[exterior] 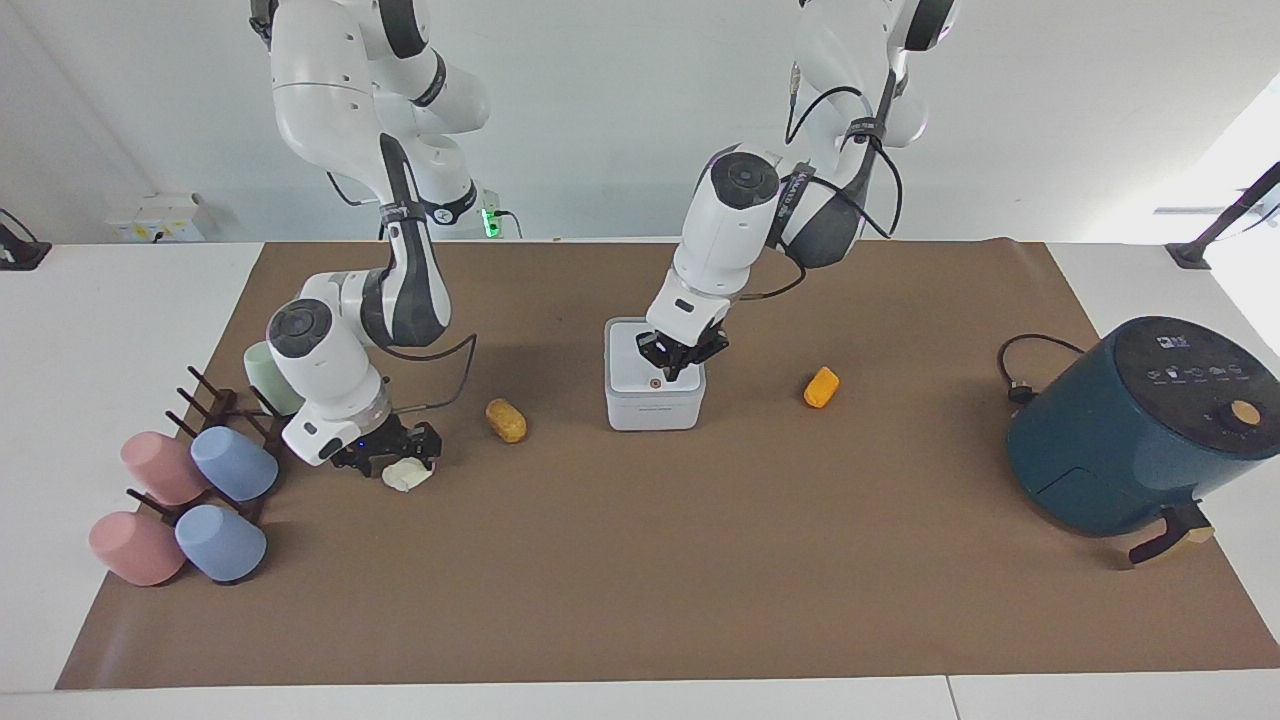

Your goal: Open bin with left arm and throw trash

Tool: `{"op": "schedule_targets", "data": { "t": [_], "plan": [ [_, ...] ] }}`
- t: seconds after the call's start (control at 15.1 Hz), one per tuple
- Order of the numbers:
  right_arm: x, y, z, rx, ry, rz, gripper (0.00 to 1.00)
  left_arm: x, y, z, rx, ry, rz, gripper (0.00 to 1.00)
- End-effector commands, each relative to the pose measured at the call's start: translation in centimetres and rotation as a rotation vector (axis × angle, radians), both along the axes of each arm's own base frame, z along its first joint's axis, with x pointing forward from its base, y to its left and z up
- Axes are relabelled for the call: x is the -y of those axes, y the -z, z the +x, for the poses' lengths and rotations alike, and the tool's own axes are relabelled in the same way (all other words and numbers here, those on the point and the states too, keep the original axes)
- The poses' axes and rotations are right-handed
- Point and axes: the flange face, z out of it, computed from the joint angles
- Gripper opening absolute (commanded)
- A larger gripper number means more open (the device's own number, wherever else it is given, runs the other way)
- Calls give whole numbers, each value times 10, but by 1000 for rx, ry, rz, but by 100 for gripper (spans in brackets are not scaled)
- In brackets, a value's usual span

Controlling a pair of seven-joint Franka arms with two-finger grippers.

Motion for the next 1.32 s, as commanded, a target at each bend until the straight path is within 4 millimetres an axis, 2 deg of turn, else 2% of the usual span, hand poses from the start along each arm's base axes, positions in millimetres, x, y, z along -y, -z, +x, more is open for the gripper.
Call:
{"op": "schedule_targets", "data": {
  "t": [0.0,0.07,0.13,0.46,0.59,0.73,0.86,1.06,1.25],
  "plan": [
    [-2,-5,-7,15,-17,14,78,10,9,-12,-2,-15,-28,0],
    [-6,-6,-6,20,-26,14,22,9,10,-12,-3,-16,-26,0],
    [-8,-7,-5,23,-29,14,0,11,12,-15,-6,-11,-23,0],
    [-15,-21,5,102,-25,16,0,17,27,-26,-20,5,-10,0],
    [-17,-36,4,119,1,18,0,17,29,-27,-21,11,-8,0],
    [-38,-63,0,136,27,29,0,15,35,-29,-24,24,5,0],
    [-44,-89,-5,138,59,34,0,14,50,-33,-22,41,14,0],
    [-78,-125,-15,127,104,50,0,16,77,-43,-12,71,50,0],
    [-120,-139,-19,134,207,76,0,16,68,-37,-5,66,42,0]
  ]
}}
